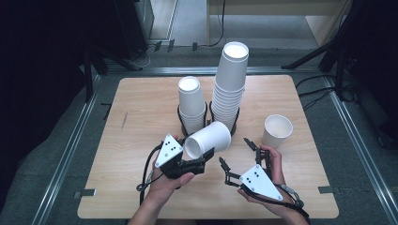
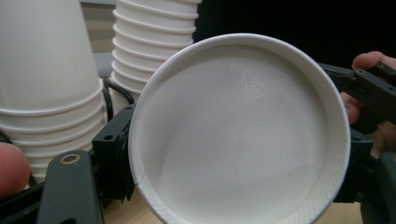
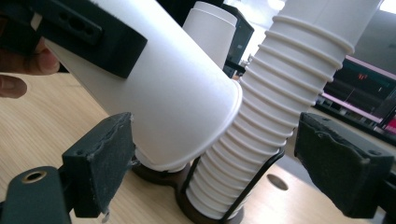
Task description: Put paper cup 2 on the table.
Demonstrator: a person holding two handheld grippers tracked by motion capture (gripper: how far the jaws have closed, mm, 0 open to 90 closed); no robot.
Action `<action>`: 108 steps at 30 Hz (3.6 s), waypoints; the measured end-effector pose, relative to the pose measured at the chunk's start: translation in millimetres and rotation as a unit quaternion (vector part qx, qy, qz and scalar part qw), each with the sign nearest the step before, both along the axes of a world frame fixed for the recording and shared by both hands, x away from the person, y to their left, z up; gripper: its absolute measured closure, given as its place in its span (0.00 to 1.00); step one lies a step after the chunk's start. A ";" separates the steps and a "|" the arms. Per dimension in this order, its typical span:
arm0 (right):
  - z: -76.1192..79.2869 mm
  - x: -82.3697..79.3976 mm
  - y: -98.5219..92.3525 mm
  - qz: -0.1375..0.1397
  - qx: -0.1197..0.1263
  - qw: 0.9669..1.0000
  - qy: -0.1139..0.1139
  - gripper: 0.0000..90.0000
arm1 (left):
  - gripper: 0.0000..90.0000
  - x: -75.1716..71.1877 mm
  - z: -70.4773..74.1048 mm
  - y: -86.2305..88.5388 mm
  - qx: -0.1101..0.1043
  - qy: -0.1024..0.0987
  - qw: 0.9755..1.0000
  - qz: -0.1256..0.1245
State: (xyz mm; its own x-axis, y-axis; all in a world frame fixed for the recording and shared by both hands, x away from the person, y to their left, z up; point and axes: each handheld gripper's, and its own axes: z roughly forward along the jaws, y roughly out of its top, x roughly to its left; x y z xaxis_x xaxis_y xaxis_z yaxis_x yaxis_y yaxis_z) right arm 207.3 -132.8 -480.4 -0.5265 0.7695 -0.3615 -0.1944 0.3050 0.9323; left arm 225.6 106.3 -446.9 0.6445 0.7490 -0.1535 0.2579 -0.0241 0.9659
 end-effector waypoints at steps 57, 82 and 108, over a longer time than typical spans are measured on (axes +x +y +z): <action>32.9 3.2 -6.7 0.024 0.579 0.693 0.429 0.00 | 0.25 -9.9 -10.0 -9.9 -0.066 -0.054 0.996 0.027; 20.6 14.4 14.8 0.023 0.665 0.542 0.514 0.00 | 0.25 -18.4 -13.3 -23.8 -0.063 -0.076 0.995 0.007; 12.3 30.1 17.8 0.024 0.684 0.520 0.512 0.12 | 0.23 -17.7 -15.9 -24.6 -0.072 -0.077 0.994 -0.023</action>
